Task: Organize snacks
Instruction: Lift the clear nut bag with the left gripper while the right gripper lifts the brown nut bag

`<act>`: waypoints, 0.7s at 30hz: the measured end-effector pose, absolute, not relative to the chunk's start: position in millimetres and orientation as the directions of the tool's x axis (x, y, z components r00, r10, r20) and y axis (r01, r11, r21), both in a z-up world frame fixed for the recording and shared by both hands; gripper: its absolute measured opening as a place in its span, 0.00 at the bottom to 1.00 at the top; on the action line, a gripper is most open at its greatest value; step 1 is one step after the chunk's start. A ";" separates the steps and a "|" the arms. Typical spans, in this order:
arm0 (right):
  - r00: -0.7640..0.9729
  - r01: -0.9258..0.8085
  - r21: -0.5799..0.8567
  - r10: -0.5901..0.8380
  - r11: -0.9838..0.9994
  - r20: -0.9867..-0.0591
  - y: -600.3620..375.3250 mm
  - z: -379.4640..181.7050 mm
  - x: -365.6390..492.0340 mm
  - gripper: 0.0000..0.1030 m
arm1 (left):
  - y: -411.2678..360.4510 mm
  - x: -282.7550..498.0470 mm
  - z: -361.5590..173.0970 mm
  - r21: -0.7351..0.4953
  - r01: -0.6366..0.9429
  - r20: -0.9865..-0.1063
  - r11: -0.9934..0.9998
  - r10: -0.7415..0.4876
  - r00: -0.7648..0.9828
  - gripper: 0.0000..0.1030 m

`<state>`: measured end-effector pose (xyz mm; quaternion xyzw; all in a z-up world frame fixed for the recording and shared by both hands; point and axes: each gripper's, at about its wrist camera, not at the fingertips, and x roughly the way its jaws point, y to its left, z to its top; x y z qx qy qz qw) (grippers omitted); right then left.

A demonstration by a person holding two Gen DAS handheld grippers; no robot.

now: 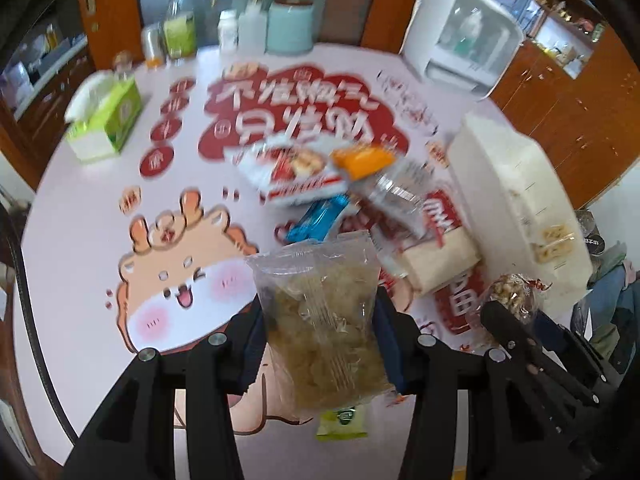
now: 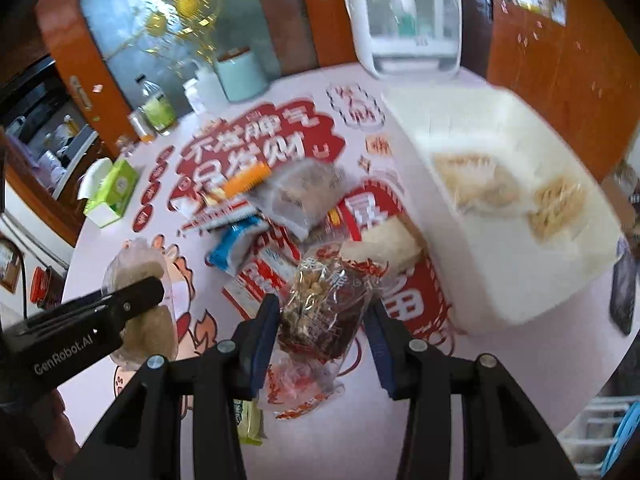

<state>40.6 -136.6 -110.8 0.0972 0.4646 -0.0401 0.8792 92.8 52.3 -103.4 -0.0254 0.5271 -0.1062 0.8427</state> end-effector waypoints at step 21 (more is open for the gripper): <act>0.813 0.177 0.077 -0.102 0.981 -0.573 -269.0 11.9 26.7 0.43 | -115.8 98.9 46.7 -0.119 0.309 -0.699 0.944 -0.300 0.649 0.46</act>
